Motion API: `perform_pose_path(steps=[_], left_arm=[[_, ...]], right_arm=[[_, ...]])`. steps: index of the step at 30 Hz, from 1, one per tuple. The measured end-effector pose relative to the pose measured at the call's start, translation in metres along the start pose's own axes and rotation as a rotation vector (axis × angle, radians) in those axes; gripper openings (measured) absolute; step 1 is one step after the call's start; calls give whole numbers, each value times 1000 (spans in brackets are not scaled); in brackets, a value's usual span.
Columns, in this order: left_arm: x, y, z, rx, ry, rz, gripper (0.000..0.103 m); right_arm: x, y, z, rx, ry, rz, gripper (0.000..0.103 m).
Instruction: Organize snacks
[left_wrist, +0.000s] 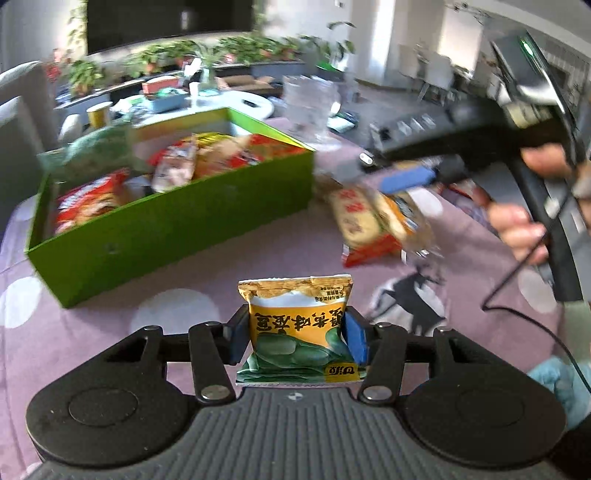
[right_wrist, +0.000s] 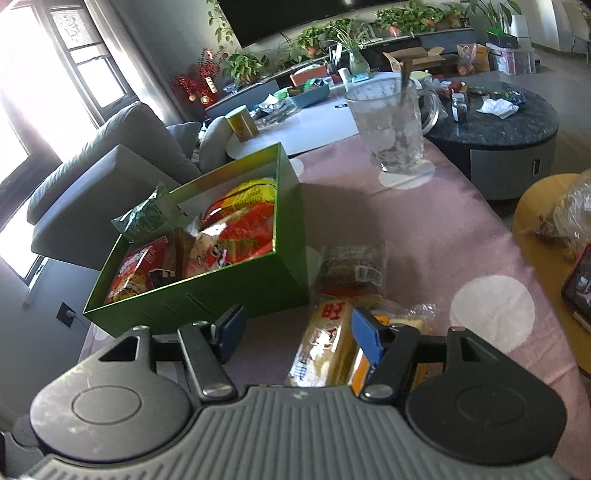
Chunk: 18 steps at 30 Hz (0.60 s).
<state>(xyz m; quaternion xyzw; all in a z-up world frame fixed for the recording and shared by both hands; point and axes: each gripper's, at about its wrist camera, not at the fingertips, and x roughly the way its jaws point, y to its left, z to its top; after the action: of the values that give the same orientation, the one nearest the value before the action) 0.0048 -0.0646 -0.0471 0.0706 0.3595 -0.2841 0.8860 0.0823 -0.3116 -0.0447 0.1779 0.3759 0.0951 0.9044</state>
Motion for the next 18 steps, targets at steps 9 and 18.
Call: perform_pose_path(steps=[9, 18], left_arm=[[-10, 14, 2, -40, -37, 53, 49], [-9, 15, 0, -53, -40, 57, 49]], right_arm=[[-5, -16, -1, 54, -3, -7, 72], [-1, 2, -7, -32, 4, -33, 80]])
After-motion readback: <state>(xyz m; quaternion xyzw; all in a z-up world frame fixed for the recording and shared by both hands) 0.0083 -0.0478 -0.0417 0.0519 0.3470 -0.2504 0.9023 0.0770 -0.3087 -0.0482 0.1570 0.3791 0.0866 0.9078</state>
